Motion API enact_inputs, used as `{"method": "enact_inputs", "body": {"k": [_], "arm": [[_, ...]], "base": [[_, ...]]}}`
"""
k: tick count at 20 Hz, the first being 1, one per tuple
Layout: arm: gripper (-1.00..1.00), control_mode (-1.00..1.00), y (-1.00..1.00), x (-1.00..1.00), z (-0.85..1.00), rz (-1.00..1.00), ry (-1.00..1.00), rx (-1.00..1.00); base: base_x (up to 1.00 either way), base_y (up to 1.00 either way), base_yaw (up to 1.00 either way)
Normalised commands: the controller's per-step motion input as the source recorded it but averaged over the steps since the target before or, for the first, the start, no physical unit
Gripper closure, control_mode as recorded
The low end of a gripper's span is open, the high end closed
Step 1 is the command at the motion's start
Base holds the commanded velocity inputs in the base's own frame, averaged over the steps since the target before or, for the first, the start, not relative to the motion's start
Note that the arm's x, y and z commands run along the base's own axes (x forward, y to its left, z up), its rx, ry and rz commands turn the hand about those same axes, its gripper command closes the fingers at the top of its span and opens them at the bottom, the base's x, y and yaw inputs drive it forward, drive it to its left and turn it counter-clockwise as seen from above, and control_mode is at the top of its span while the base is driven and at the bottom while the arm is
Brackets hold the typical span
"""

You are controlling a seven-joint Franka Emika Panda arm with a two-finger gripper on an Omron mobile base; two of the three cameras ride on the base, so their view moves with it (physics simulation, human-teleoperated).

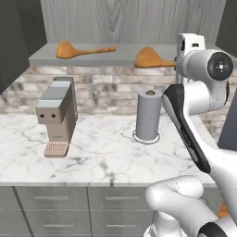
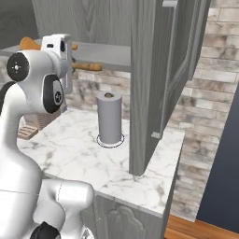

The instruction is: Organize the utensils by type. Pick up the wooden spoons from the counter and place them in the open cabinet. Then pick up the metallic utensils from the counter and place them in the open drawer.

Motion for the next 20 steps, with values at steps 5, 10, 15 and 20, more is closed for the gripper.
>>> {"method": "enact_inputs", "body": {"k": [5, 10, 15, 20], "arm": [[1.00, -1.00, -0.20, 0.61, 0.31, 0.03, -0.07, 0.03], [1.00, -1.00, -0.15, 0.64, 0.10, 0.05, -0.06, 0.01], [1.00, -1.00, -0.12, 0.97, 0.00, 0.04, 0.05, 0.02], [1.00, -1.00, -0.13, 0.91, 0.09, 0.02, 0.22, 0.00]], "base": [[0.00, 0.00, 0.00], [0.00, 0.00, 0.00], [0.00, 0.00, 0.00], [0.00, 0.00, 0.00]]}}
